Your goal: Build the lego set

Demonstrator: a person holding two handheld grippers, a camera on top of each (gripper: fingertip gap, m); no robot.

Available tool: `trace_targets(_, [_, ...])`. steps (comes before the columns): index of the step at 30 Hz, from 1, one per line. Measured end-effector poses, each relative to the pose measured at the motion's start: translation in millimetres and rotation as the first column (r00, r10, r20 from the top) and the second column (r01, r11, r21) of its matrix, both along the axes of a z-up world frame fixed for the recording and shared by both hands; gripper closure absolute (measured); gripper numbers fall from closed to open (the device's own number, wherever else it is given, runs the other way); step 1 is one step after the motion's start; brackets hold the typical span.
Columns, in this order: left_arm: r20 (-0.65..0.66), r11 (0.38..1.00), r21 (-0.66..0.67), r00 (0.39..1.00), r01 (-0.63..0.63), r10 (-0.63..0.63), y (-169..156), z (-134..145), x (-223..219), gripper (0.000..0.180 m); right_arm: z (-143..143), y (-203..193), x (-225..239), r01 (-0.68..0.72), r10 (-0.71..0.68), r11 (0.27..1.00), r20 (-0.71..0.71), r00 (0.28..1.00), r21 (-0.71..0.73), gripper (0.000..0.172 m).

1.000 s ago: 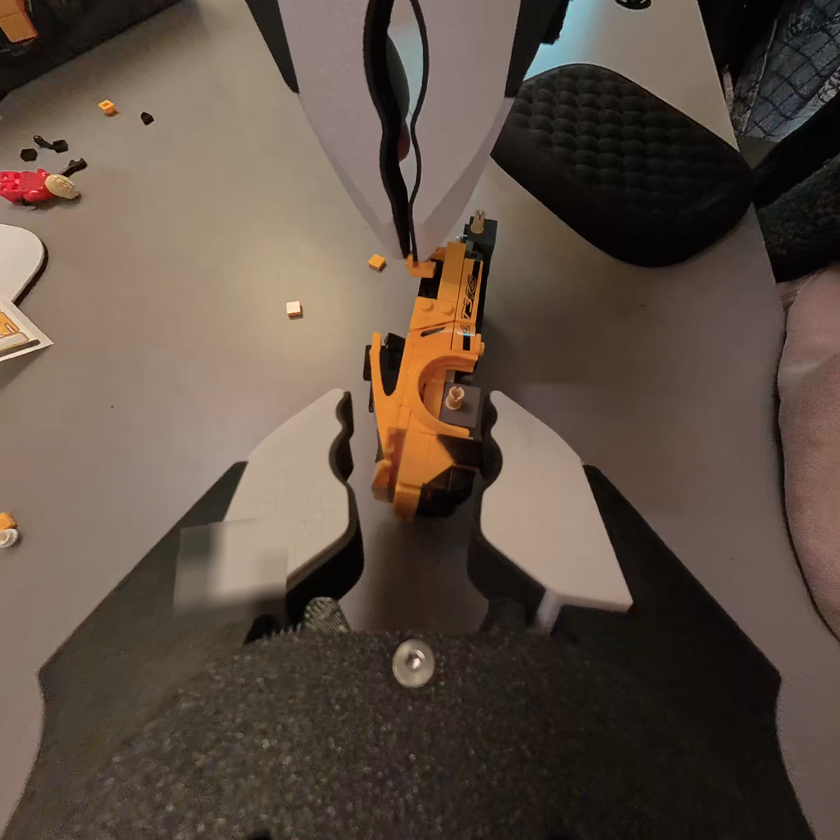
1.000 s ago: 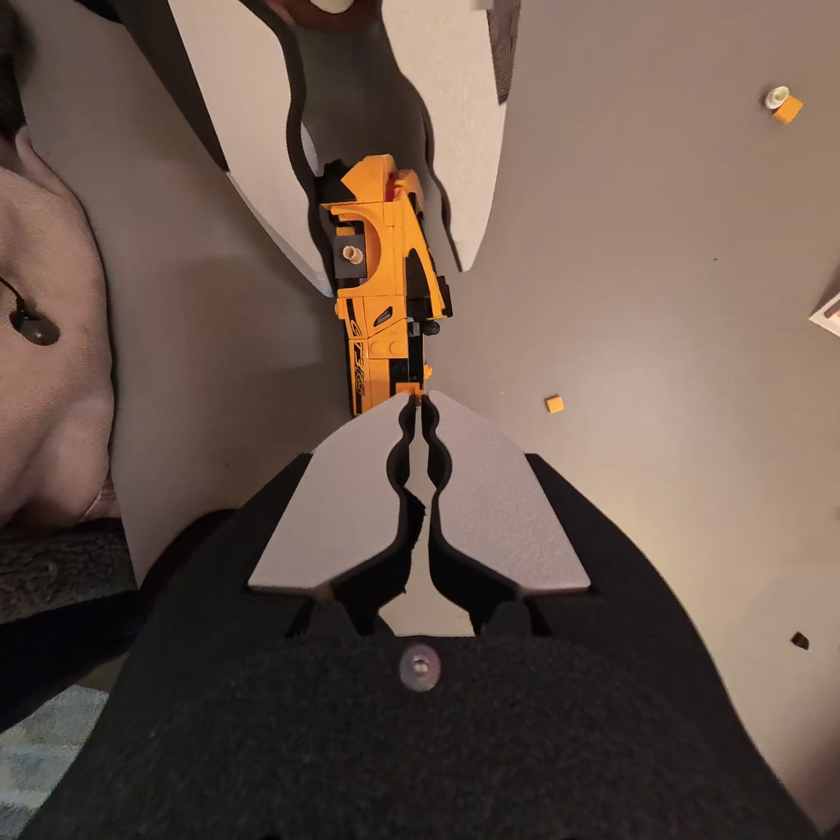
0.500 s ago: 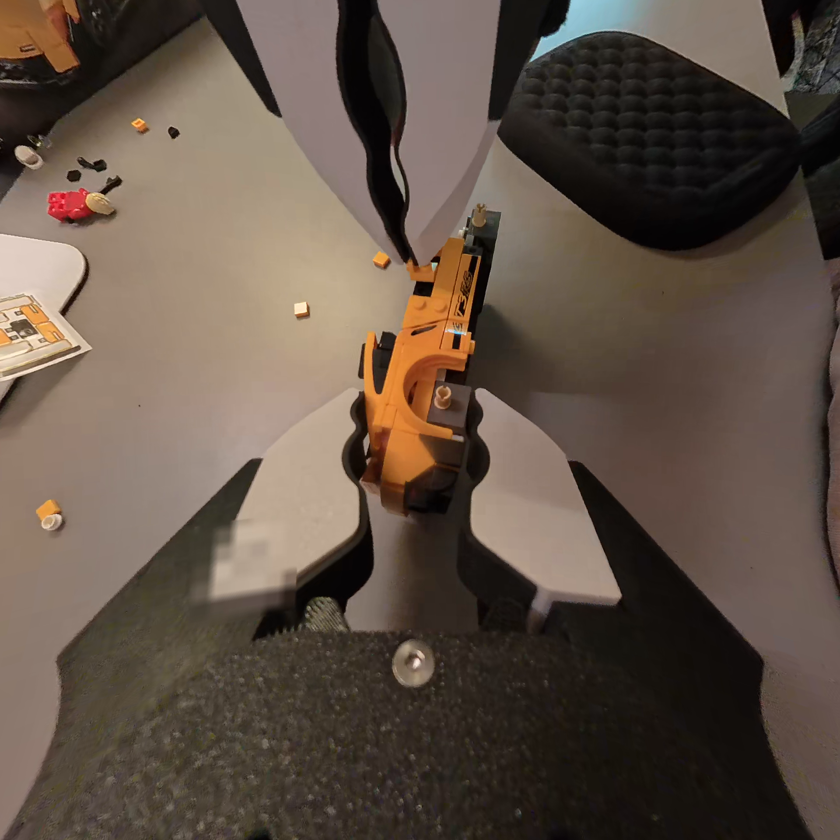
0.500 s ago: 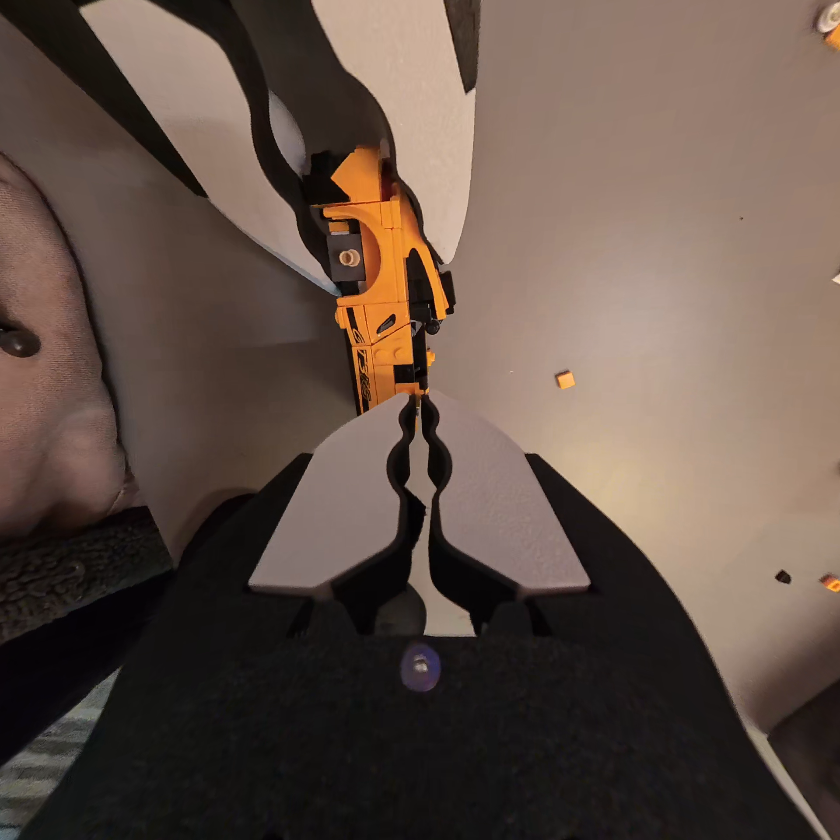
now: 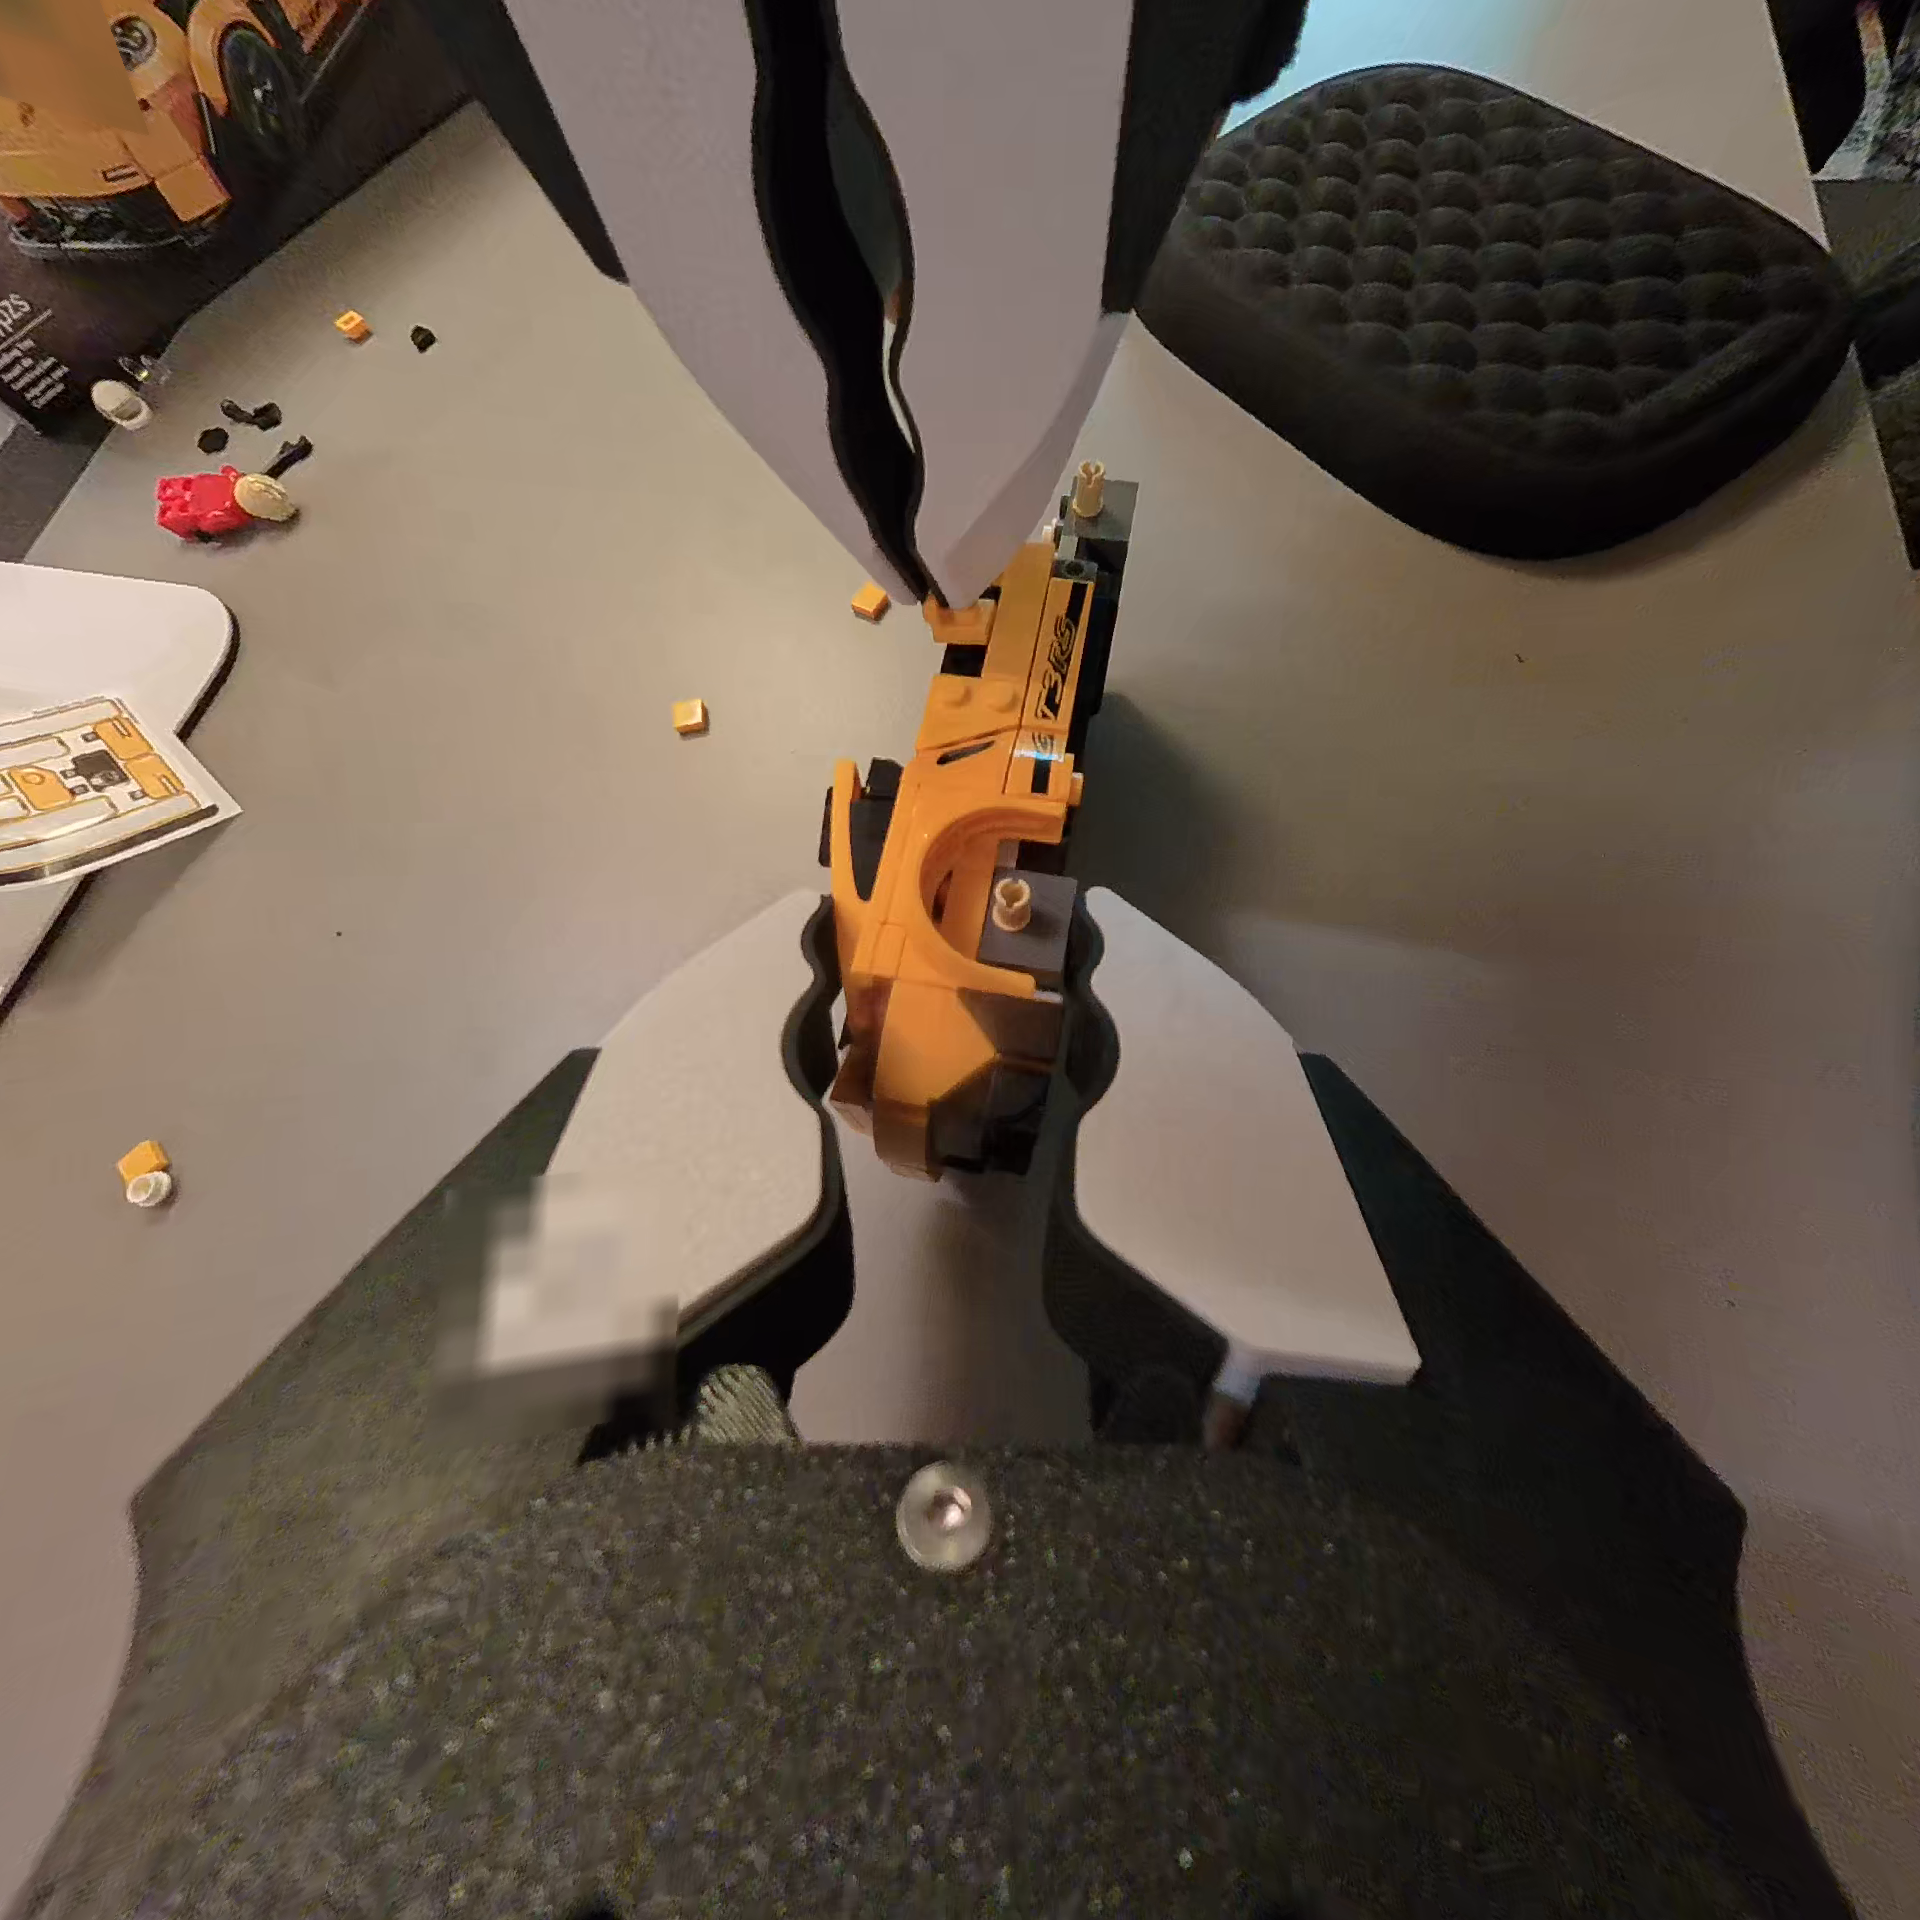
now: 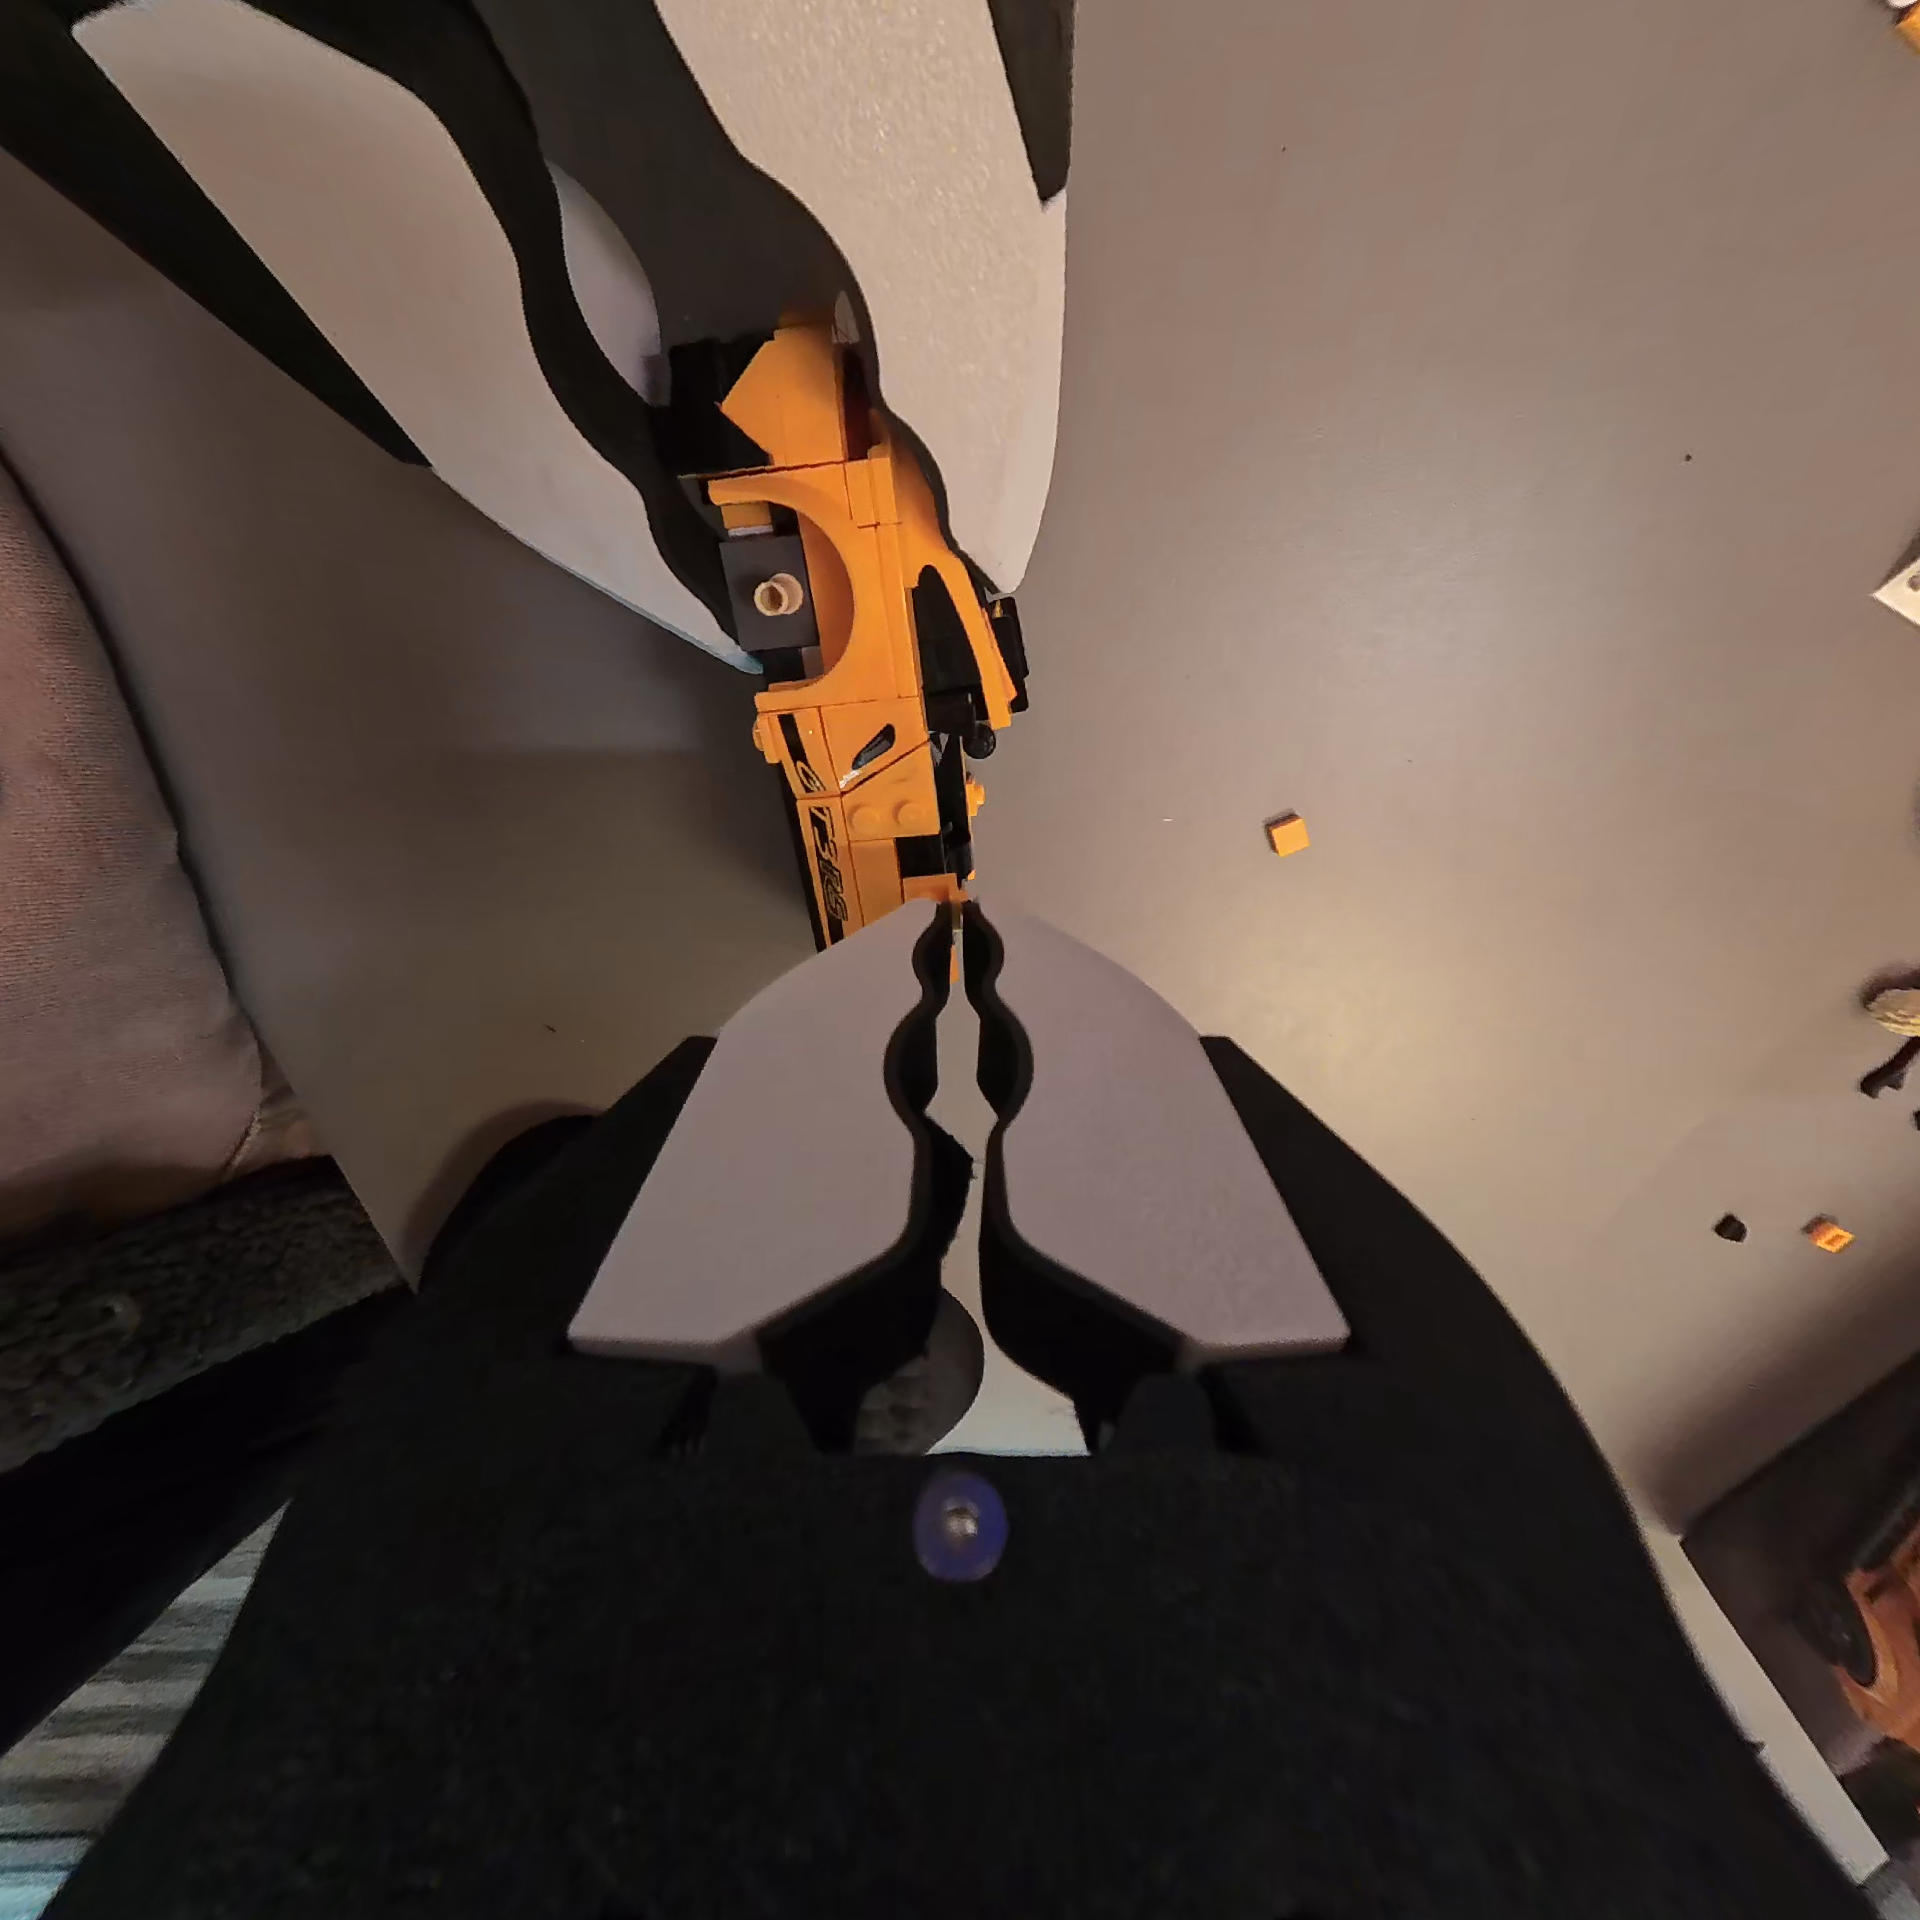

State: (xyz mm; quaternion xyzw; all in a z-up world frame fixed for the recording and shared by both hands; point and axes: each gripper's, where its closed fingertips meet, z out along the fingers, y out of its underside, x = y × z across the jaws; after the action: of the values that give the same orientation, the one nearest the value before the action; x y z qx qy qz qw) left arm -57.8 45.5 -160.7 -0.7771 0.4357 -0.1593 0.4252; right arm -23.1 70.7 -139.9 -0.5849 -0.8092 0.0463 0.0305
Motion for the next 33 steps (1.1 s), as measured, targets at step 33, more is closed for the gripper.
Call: trace_targets(33, [-0.029,0.999,0.034,0.999,0.016,-0.015,-1.3,0.2,0.9,0.139,1.2,-1.9,0.8,-0.024,0.023,0.999,-0.023,0.999,-0.022,0.167])
